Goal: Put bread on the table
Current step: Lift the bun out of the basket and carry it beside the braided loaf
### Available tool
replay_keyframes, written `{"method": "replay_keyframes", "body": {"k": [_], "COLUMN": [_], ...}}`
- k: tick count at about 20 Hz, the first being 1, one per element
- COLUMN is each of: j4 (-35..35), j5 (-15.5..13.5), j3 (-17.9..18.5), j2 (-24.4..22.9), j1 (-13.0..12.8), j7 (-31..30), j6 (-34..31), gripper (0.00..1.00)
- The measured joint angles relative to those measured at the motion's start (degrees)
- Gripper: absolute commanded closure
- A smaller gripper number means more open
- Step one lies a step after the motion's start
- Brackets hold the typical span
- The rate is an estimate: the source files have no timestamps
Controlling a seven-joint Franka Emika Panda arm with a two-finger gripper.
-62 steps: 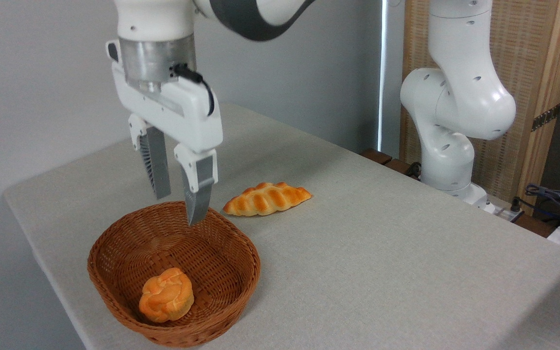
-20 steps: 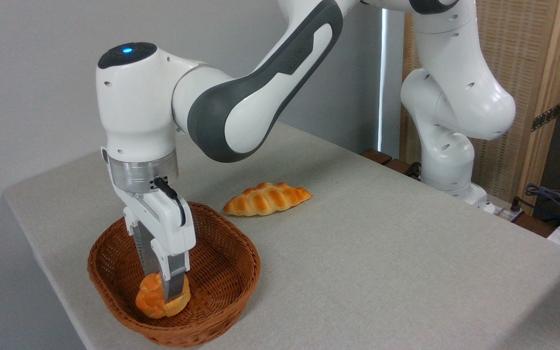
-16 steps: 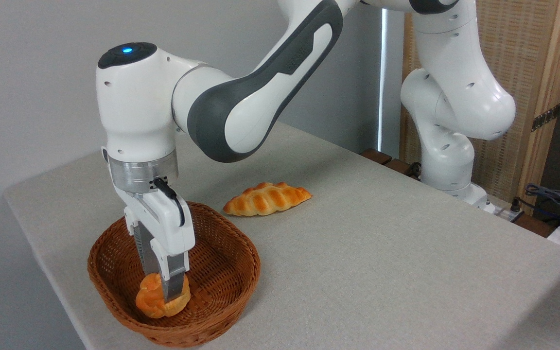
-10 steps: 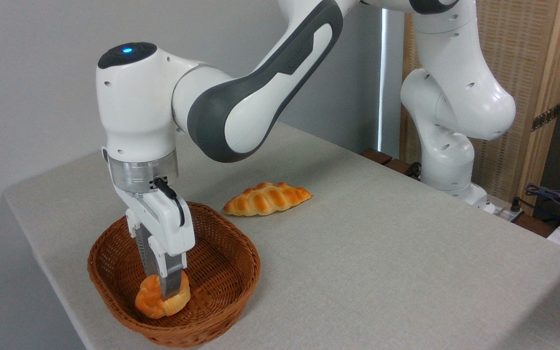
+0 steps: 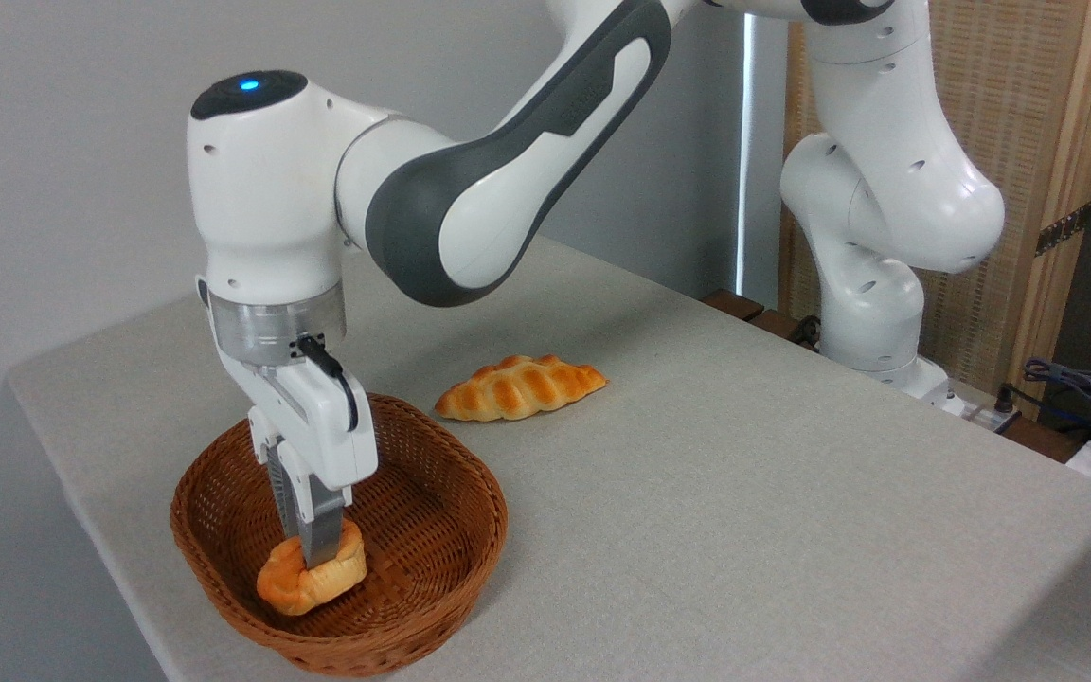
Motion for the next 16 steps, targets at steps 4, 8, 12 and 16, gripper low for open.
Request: {"method": "replay_keyframes", "body": {"k": [4, 8, 12, 16], "j4": [0.16, 0.34, -1.54, -10.10], "j5": [0.00, 0.00, 0.00, 0.00], "j3": [0.02, 0.09, 0.10, 0.11], "j2": [-3.41, -9.79, -15.91, -22.76], "j1": [0.11, 0.25, 0.42, 0.43], "j7": [0.00, 0.00, 0.02, 2.60], "j6": [-3.32, -14.71, -24.84, -25.89], "gripper": [0.79, 0.78, 0.78, 0.68]}}
